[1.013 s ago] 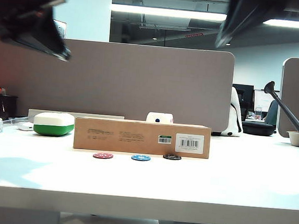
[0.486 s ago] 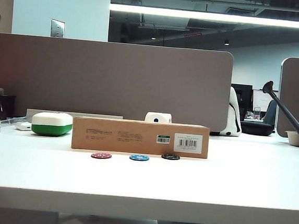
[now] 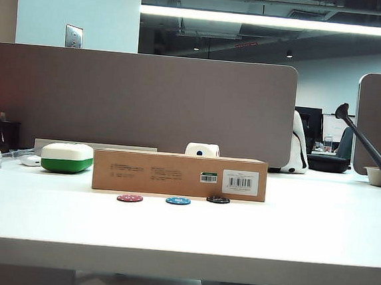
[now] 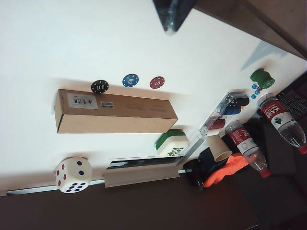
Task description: Push the chip with the highest value in the row forward next to the rectangular box.
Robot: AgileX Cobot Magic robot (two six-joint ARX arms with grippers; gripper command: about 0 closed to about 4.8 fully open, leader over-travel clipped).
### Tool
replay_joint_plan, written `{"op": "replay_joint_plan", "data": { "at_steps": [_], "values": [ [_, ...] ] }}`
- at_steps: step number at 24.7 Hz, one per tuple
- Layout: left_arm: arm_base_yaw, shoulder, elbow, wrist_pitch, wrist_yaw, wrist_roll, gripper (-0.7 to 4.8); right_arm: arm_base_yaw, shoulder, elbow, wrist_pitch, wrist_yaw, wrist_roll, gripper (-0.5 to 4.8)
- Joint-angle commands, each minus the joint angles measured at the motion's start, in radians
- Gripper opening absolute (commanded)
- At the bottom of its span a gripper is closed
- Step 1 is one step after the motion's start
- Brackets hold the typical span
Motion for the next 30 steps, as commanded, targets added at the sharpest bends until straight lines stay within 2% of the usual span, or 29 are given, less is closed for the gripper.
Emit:
{"op": "replay_joint_plan", "data": {
  "at_steps": [1, 10, 12, 13, 14, 15, 16, 18, 21, 24, 30],
  "values": [
    [0.0, -0.093, 0.003, 0.006, 0.005, -0.003, -0.05, 0.0, 0.0, 0.003, 0.014, -0.003, 0.004, -0.09],
    [0.0, -0.231, 0.003, 0.0, 0.003, 0.012, -0.05, -0.001, 0.0, 0.003, 0.014, -0.003, 0.004, -0.09],
    [0.0, -0.274, 0.003, -0.068, 0.001, 0.018, -0.05, -0.001, 0.0, 0.003, 0.014, -0.003, 0.004, -0.09],
    [0.0, -0.286, 0.003, -0.095, 0.0, 0.048, -0.05, -0.001, 0.0, 0.003, 0.014, -0.003, 0.004, -0.09],
    [0.0, -0.311, 0.0, -0.18, -0.026, 0.112, -0.05, -0.001, 0.0, 0.003, 0.014, -0.003, 0.004, -0.09],
    [0.0, -0.319, -0.007, -0.213, -0.055, 0.13, -0.05, -0.001, 0.0, 0.003, 0.014, -0.003, 0.004, -0.09],
    [0.0, -0.337, -0.043, -0.238, -0.134, 0.134, -0.05, -0.001, 0.0, 0.003, 0.014, -0.003, 0.004, -0.09],
    [0.0, -0.37, -0.119, -0.223, -0.183, 0.093, -0.05, -0.001, -0.001, 0.003, 0.014, -0.003, 0.004, -0.09],
    [0.0, -0.449, -0.275, -0.172, -0.171, 0.045, -0.05, -0.001, -0.001, 0.003, 0.014, -0.003, 0.004, -0.09],
    [-0.001, -0.452, -0.358, -0.133, -0.155, 0.004, -0.05, -0.001, -0.001, 0.003, 0.013, -0.003, 0.004, -0.09],
    [-0.001, -0.452, -0.468, -0.112, -0.13, 0.003, -0.05, -0.001, -0.002, 0.003, 0.011, 0.001, 0.004, -0.09]
  ]
}}
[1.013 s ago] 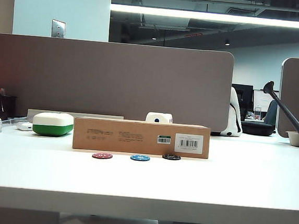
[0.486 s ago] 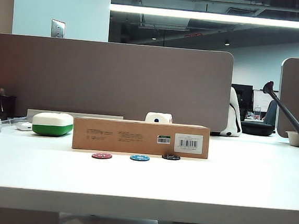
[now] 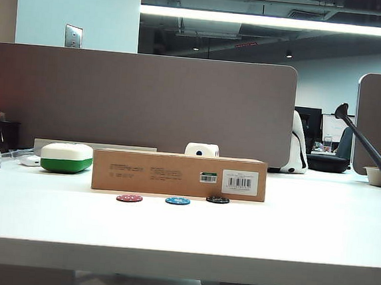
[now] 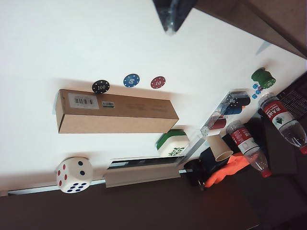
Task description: Push the chip with the highest value in the row forward next to the rectangular box.
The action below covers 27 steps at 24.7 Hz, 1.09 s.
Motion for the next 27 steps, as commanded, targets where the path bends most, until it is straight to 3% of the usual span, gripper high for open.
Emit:
{"op": "replay_joint_plan", "data": {
  "at_steps": [1, 11, 27],
  "values": [
    [0.0, 0.0, -0.045, 0.052, 0.008, -0.005, -0.05, -0.001, -0.002, 0.003, 0.012, 0.0, 0.003, -0.09],
    [0.0, 0.0, -0.164, 0.183, 0.008, -0.086, -0.05, -0.001, -0.002, 0.003, 0.012, 0.0, 0.003, -0.09],
    [0.0, 0.0, -0.163, 0.218, 0.0, -0.086, -0.05, -0.001, -0.002, 0.003, 0.011, 0.0, 0.003, -0.09]
  ]
}}
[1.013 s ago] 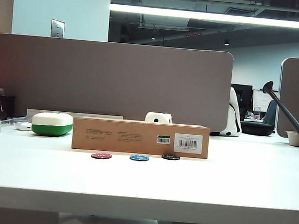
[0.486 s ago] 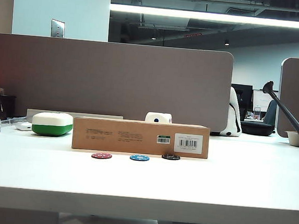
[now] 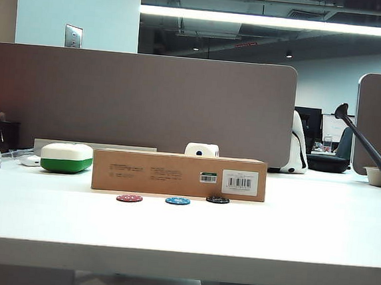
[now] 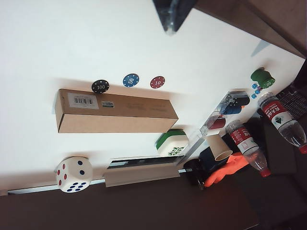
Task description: Push the chip with the highest value in the row forward next to the rectangular box.
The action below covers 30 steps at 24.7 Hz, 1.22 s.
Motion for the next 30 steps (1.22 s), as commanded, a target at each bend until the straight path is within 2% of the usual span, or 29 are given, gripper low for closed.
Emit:
{"op": "replay_joint_plan", "data": {
  "at_steps": [1, 4, 10, 30],
  "values": [
    [0.0, -0.001, 0.005, 0.027, -0.003, -0.002, -0.05, -0.001, -0.001, 0.003, 0.011, 0.0, 0.003, -0.09],
    [0.0, -0.001, 0.005, 0.027, -0.003, -0.001, -0.05, -0.001, 0.0, 0.003, 0.011, 0.0, 0.003, -0.09],
    [0.0, -0.001, 0.005, 0.014, -0.002, 0.052, -0.05, -0.001, 0.0, 0.003, 0.011, 0.0, 0.003, -0.09],
    [0.0, -0.001, 0.005, 0.012, 0.001, 0.081, -0.05, -0.001, 0.0, 0.003, 0.011, 0.0, 0.003, -0.09]
  ]
}}
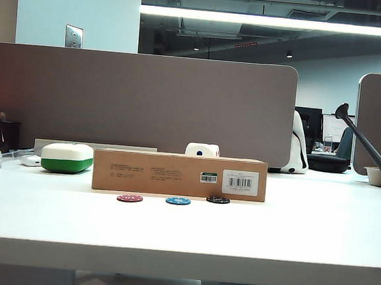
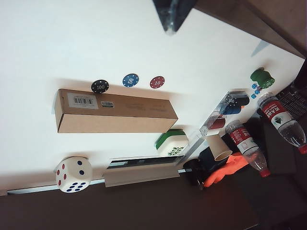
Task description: Push the chip with the highest value in the row forward next to the rectangular box.
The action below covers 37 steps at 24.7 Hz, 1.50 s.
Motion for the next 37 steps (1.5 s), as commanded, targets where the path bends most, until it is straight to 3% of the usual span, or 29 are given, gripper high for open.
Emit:
{"op": "replay_joint_plan", "data": {
  "at_steps": [1, 28, 30, 35, 37],
  "values": [
    [0.0, 0.0, 0.005, 0.008, 0.001, 0.001, -0.05, -0.001, 0.0, 0.003, 0.011, 0.0, 0.003, -0.09],
    [0.0, 0.0, 0.005, 0.008, 0.001, 0.001, -0.05, -0.009, -0.003, 0.002, 0.01, 0.0, 0.003, -0.09],
    [0.0, 0.0, 0.005, 0.008, 0.001, 0.001, -0.05, -0.058, -0.013, -0.004, 0.01, -0.011, 0.003, -0.09],
    [-0.001, 0.0, 0.005, 0.008, 0.001, 0.001, -0.05, -0.281, -0.013, -0.048, 0.018, -0.023, 0.003, -0.09],
    [0.0, 0.0, 0.005, 0.008, 0.001, 0.0, -0.05, -0.43, -0.013, -0.107, 0.068, -0.023, 0.003, -0.09]
  ]
}}
